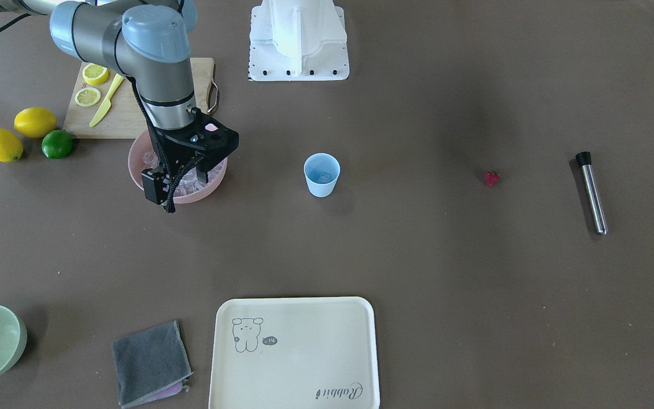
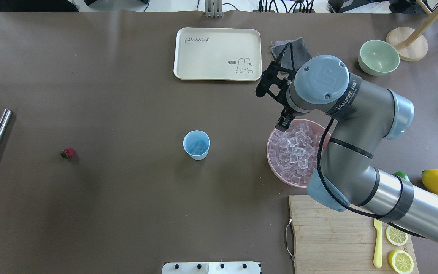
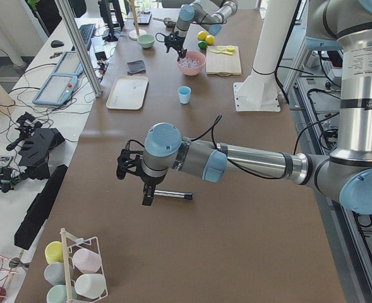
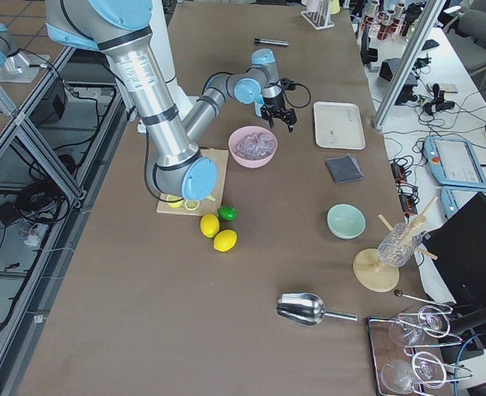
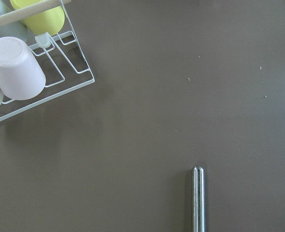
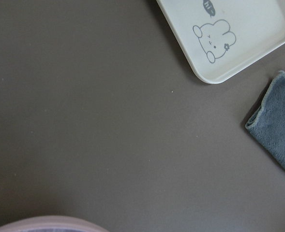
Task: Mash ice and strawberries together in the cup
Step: 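Lower the right gripper into the bowl and grasp more ice cubes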
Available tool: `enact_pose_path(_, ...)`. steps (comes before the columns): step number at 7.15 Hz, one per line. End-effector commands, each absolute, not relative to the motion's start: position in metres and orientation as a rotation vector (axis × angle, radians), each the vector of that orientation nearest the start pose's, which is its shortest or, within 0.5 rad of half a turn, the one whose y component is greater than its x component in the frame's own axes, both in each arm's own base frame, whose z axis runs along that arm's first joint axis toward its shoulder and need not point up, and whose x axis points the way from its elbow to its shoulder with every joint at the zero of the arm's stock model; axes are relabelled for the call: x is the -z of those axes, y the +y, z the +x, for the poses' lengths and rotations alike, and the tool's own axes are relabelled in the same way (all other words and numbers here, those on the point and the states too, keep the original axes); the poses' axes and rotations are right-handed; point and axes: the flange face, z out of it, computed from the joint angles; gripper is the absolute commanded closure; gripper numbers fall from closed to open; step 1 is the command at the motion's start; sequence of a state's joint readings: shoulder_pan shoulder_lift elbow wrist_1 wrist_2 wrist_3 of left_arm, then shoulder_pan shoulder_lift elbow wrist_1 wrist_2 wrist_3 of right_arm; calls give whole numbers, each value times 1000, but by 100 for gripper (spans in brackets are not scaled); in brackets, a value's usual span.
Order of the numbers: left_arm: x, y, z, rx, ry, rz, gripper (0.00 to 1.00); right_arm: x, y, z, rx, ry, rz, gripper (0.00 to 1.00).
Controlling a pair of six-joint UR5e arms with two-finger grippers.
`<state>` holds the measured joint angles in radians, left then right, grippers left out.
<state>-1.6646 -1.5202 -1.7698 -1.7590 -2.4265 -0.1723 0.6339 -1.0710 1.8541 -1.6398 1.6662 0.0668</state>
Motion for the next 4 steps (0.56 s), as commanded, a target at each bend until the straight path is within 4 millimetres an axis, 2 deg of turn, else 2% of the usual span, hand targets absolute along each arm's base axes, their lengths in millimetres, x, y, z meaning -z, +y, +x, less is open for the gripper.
enact_pose_path(1,-550,-473,-104,101,857,295,2,-284,-454,-427,893,-428,574,6)
enact_pose_path(3,-550,-473,-104,102,854,296,2,-275,-436,-434,880,-492,536,6)
enact_pose_path(4,-547,-472,-105,100,852,303,2,-270,-423,-452,889,-509,520,7)
